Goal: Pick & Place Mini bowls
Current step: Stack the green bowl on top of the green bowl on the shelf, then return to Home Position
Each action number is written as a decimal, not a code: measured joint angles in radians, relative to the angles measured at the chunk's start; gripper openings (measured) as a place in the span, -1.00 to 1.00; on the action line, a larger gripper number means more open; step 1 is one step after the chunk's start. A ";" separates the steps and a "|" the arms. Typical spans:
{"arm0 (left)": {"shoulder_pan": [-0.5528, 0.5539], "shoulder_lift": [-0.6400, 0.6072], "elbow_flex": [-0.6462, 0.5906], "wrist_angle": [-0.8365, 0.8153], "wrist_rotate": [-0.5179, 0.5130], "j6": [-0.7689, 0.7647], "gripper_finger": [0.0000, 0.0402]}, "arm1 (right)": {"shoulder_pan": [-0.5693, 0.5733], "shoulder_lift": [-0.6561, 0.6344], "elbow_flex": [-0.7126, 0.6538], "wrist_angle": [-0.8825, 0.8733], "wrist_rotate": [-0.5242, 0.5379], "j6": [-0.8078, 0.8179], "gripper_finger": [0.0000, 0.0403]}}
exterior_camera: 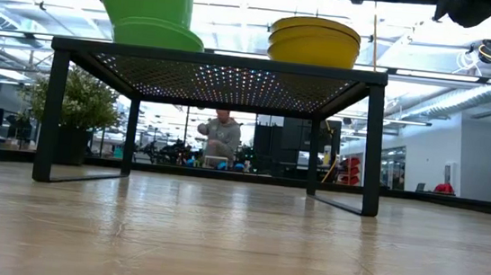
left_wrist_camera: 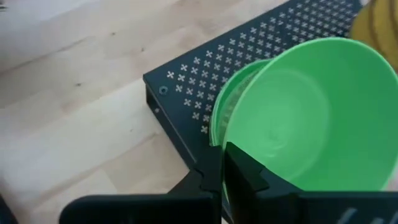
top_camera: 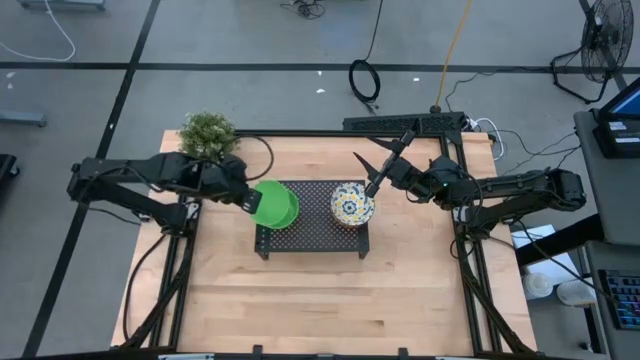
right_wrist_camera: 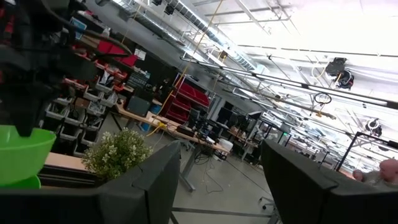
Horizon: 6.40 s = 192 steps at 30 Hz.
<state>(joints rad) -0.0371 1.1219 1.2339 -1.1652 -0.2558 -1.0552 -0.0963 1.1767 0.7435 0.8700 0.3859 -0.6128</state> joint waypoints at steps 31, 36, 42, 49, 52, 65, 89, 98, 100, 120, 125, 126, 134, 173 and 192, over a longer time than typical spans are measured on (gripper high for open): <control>-0.026 -0.127 0.000 0.363 0.141 0.435 -0.63 | 0.000 0.000 0.000 -0.001 0.000 0.000 0.07; -0.209 -0.246 -0.074 0.493 -0.112 0.748 -0.63 | 0.000 0.000 0.000 -0.016 0.001 0.000 0.07; -0.309 -0.403 -0.494 0.706 -0.297 0.718 -0.63 | 0.000 0.000 0.000 -0.037 -0.018 0.028 0.07; -0.313 -0.724 -0.986 1.177 -0.182 0.800 -0.63 | -0.013 -0.014 0.001 -0.278 -0.414 0.233 0.07; -0.313 -0.856 -1.082 1.228 -0.149 0.867 -0.63 | -0.015 -0.037 0.001 -0.432 -0.480 0.271 0.07; -0.314 -1.094 -1.126 1.025 -0.085 0.918 -0.63 | -0.124 -0.425 -0.431 -0.213 -0.396 0.431 0.07; -0.313 -1.096 -1.126 1.020 -0.164 0.787 -0.63 | -0.132 -0.687 -0.727 -0.346 -0.412 0.521 0.07; -0.313 -1.096 -1.126 1.020 -0.163 0.786 -0.63 | -0.132 -0.686 -0.728 -0.348 -0.413 0.522 0.07; -0.313 -1.096 -1.126 1.019 -0.163 0.788 -0.63 | -0.132 -0.687 -0.728 -0.348 -0.413 0.522 0.07; -0.313 -1.096 -1.126 1.020 -0.163 0.783 -0.63 | -0.130 -0.695 -0.729 -0.503 -0.413 0.479 0.07; -0.313 -1.096 -1.126 1.019 -0.162 0.783 -0.63 | -0.130 -0.879 -0.729 -0.639 -0.417 0.609 0.07; -0.313 -1.096 -1.126 1.019 -0.162 0.783 -0.63 | -0.130 -0.919 -0.729 -0.640 -0.419 0.634 0.07; -0.313 -1.096 -1.126 1.019 -0.162 0.783 -0.63 | -0.130 -1.154 -0.730 -0.642 -0.562 0.612 0.06; -0.313 -1.096 -1.126 1.020 -0.162 0.786 -0.63 | -0.130 -1.155 -0.730 -0.591 -0.571 0.608 0.07; -0.313 -1.096 -1.126 1.020 -0.162 0.786 -0.63 | -0.130 -1.155 -0.730 -0.591 -0.571 0.609 0.07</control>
<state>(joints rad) -0.3501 0.0260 0.1078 -0.1455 -0.4183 -0.2695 -0.2264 0.0212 0.0139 0.2794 -0.1852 -0.0042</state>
